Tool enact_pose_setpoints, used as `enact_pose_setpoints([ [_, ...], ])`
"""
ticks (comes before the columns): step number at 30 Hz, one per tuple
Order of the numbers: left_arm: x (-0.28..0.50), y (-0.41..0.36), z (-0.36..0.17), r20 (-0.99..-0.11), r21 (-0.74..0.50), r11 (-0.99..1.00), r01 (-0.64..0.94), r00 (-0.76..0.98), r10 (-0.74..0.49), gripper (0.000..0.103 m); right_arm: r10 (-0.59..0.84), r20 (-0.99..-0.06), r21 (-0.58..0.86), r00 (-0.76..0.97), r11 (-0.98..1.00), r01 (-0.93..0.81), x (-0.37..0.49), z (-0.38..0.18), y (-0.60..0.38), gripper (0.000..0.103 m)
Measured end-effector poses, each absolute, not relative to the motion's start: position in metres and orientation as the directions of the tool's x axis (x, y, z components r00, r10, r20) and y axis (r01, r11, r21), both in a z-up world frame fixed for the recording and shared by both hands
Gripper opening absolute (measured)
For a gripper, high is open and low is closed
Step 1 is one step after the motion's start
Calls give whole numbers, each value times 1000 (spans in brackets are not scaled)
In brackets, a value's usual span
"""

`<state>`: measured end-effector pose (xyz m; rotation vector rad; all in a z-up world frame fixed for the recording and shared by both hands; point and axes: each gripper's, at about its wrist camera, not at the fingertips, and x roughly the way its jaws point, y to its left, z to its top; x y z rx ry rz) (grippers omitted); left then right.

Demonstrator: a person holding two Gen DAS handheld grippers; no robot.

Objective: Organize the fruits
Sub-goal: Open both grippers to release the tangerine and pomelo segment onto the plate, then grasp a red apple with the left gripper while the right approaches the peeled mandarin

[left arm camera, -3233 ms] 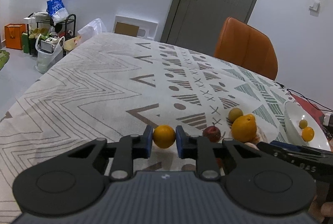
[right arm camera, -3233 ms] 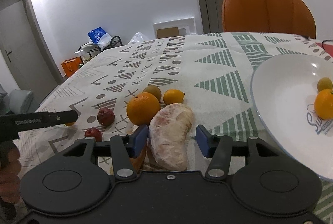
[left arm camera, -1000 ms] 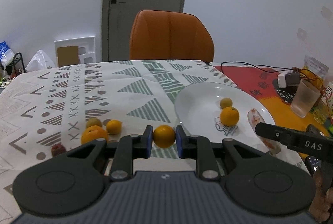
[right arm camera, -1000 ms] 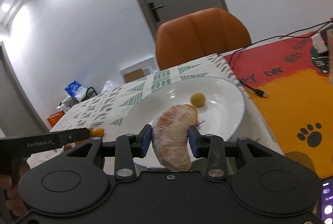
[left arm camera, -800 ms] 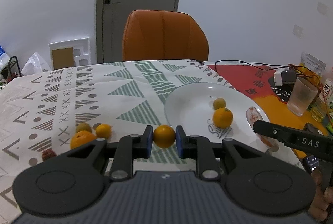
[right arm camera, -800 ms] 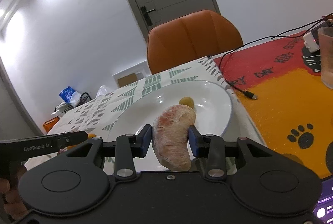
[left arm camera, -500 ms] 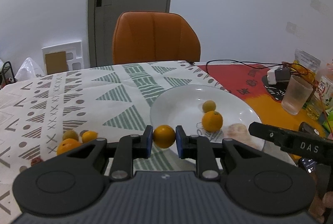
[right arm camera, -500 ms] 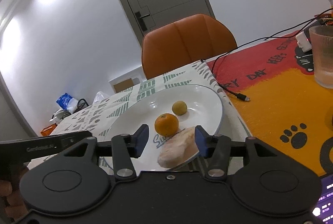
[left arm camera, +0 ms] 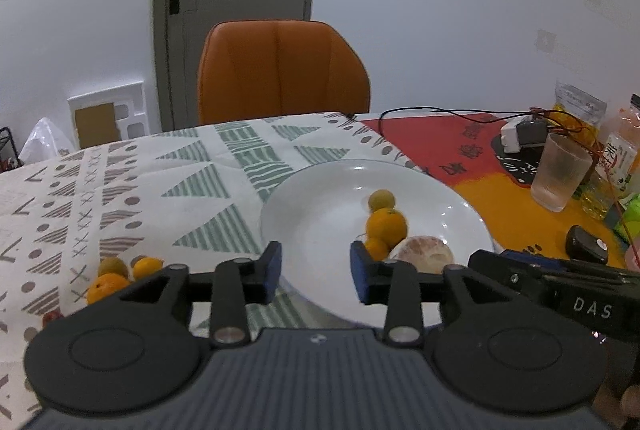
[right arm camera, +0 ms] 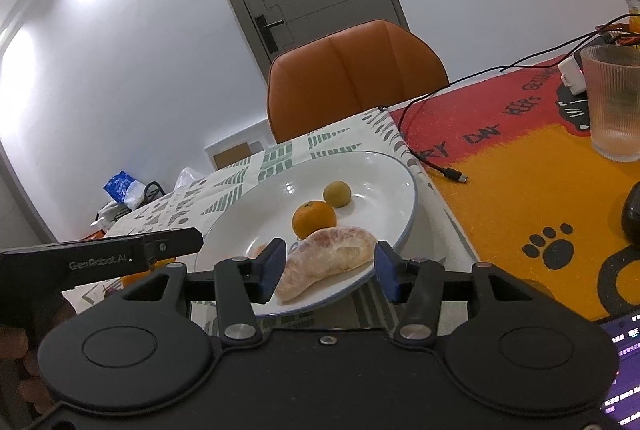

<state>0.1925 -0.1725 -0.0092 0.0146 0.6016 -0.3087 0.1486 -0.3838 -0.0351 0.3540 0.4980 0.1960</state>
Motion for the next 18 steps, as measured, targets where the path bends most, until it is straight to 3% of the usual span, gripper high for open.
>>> enact_pose_setpoints([
  [6, 188, -148, -8, -559, -75, 970, 230, 796, -232, 57, 283, -430, 371, 857, 921, -118, 150, -35, -370, 56],
  [18, 169, -96, -5, -558, -58, 991, 116, 820, -129, 70, 325, -423, 372, 846, 913, -165, 153, -33, -341, 61],
])
